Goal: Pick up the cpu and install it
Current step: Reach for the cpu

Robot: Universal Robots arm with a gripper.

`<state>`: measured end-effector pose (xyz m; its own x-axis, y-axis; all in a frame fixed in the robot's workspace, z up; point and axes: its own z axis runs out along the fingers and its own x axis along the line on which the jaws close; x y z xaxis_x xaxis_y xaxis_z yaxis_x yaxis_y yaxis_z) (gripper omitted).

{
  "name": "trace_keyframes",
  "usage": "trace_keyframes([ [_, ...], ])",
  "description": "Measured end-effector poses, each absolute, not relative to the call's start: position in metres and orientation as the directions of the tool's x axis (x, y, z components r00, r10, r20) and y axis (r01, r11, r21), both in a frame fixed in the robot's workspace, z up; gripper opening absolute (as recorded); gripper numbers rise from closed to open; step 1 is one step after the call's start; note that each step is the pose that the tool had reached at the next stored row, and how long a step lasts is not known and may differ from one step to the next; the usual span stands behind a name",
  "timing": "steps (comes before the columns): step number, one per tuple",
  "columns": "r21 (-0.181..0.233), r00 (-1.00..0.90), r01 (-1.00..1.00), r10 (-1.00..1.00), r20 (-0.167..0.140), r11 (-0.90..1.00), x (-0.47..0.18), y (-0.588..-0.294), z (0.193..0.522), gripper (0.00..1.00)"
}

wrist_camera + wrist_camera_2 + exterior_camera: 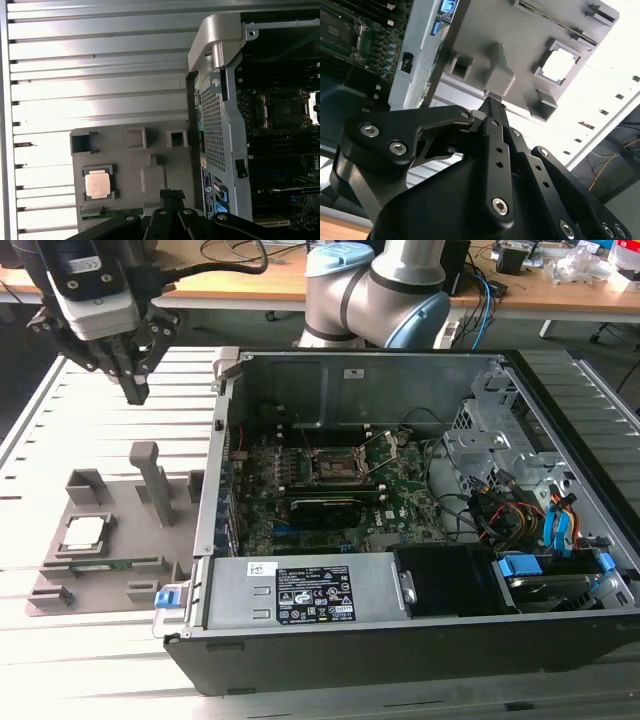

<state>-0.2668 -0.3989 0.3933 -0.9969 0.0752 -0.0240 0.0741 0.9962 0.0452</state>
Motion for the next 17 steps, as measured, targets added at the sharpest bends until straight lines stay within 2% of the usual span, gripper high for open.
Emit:
trace_keyframes([
  [6, 0.045, -0.997, 0.074, 0.075, -0.024, 0.996, -0.300, -0.399, 0.393, 0.11],
  [17, 0.045, -0.997, 0.074, 0.075, -0.024, 0.996, -0.324, -0.431, 0.392, 0.11],
])
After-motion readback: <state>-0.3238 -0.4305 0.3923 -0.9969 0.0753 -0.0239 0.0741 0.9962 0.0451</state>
